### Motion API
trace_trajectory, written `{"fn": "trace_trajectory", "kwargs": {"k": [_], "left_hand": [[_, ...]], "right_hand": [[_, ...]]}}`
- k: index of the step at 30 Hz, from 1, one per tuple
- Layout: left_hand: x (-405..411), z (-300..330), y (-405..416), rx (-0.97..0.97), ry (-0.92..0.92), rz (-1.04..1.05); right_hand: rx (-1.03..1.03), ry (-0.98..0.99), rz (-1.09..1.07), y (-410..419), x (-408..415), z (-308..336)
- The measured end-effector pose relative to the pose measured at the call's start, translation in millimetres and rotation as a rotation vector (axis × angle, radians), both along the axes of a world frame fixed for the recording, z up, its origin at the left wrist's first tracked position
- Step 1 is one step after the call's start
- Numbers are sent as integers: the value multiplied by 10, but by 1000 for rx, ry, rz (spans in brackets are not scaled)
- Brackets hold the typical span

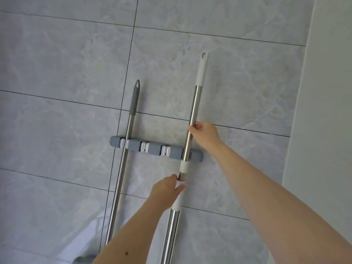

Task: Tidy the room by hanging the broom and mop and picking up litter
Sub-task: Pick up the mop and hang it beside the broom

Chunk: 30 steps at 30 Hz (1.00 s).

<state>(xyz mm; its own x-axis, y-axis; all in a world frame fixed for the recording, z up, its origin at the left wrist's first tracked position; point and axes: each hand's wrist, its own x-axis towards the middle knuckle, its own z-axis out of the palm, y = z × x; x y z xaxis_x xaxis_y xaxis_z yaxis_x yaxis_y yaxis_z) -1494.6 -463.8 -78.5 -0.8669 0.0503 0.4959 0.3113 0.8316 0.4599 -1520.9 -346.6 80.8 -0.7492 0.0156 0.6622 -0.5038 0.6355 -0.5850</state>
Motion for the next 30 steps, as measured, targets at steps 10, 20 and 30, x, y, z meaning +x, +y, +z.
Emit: {"fn": "trace_trajectory", "kwargs": {"k": [10, 20, 30], "left_hand": [[-98, -76, 30, 54, -36, -78], [-144, -77, 122, 320, -79, -68], [-235, -18, 206, 222, -95, 71]], "right_hand": [[-18, 146, 75, 74, -208, -39], [-147, 156, 186, 26, -280, -19], [-287, 223, 102, -28, -391, -38]]}}
